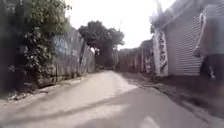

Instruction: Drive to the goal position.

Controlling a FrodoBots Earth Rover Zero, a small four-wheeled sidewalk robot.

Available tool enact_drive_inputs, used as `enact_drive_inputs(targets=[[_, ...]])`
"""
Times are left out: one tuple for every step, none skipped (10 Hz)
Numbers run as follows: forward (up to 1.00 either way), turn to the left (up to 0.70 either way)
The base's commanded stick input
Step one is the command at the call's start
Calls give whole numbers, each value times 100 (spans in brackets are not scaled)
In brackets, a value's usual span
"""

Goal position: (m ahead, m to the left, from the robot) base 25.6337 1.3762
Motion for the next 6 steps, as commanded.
enact_drive_inputs(targets=[[100,0],[100,0],[100,0],[100,0],[100,0],[100,0]])
